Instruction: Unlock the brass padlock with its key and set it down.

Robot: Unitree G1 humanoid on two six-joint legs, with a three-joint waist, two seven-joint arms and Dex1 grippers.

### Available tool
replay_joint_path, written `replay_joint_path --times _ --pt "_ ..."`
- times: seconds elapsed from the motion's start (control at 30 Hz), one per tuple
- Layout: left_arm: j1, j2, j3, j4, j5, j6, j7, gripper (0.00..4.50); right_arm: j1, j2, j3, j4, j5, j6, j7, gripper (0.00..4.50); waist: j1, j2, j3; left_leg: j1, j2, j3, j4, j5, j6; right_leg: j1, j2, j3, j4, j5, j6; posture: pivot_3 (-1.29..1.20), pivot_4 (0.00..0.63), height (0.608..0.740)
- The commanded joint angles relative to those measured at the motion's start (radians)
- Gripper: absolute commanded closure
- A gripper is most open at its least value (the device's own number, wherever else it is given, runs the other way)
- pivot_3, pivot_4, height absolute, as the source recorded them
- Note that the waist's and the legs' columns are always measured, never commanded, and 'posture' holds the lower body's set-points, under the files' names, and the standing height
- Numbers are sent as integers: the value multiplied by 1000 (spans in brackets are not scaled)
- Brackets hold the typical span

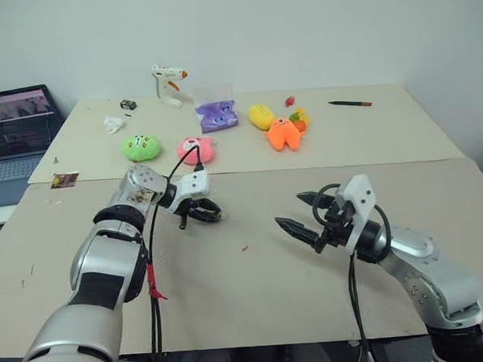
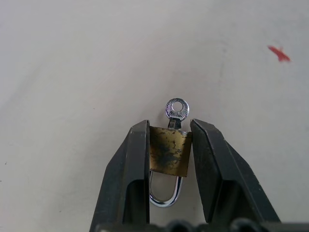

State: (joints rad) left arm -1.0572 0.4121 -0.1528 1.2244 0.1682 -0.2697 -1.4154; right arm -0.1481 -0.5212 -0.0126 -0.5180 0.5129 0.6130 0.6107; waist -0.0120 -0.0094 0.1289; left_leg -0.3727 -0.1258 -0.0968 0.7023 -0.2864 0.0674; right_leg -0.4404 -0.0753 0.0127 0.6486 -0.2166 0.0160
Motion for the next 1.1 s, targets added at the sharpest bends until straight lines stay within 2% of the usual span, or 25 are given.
replay_joint_path --times 0.03,0.1,0.2,0.33,0.47,0.53,0.67,0.77,0.93,1.1 --pt "184 -21 38 -409 -124 276 -6 3742 -21 9 -4 -7 0 -37 7 0 -1 0 0 0 0 0 0 0 -1 0 0 0 0 0 0 0 150 740" --pt "353 -13 18 -736 -153 414 23 3742 -24 15 2 0 -3 -42 7 0 -8 0 0 -1 0 0 -1 0 -1 0 -1 3 0 0 0 0 150 740" --pt "546 -44 18 -1107 -190 640 158 3742 -35 22 16 17 -8 -52 13 0 -6 1 0 -1 2 0 -5 0 -2 -1 -1 7 0 0 0 0 150 740" --pt "699 -41 -9 -1335 -167 744 289 3742 -56 21 22 39 -14 -61 28 0 8 1 0 0 2 0 -6 0 -2 -1 -1 6 -4 0 0 0 150 740" --pt "731 -57 2 -1392 -187 821 404 3742 -68 17 18 55 -18 -69 42 0 23 1 0 2 1 0 -7 0 -4 1 -1 6 -7 0 0 0 150 740" --pt "734 -48 -5 -1397 -202 834 423 2768 -69 17 19 58 -20 -71 46 0 24 1 0 3 1 0 -7 0 -3 3 -1 6 -7 0 0 0 150 740" --pt "729 2 -39 -1385 -207 804 407 1390 -72 19 22 62 -24 -74 50 0 22 1 0 4 2 0 -7 2 -8 3 -1 6 -5 0 0 0 150 740" --pt "722 43 -56 -1367 -219 789 390 1390 -72 23 25 65 -28 -78 50 0 19 1 0 4 2 0 -8 2 -8 2 -1 6 -5 0 0 0 150 740" --pt "734 57 -45 -1346 -229 761 436 1390 -75 33 27 66 -39 -86 45 0 23 1 0 4 2 0 -9 2 -7 2 -1 6 -5 0 -1 0 150 740" --pt "741 72 -78 -1300 -235 607 390 1390 -68 40 27 67 -47 -96 39 0 23 1 0 4 2 0 -9 2 -7 2 -2 6 -6 0 -1 0 150 740"
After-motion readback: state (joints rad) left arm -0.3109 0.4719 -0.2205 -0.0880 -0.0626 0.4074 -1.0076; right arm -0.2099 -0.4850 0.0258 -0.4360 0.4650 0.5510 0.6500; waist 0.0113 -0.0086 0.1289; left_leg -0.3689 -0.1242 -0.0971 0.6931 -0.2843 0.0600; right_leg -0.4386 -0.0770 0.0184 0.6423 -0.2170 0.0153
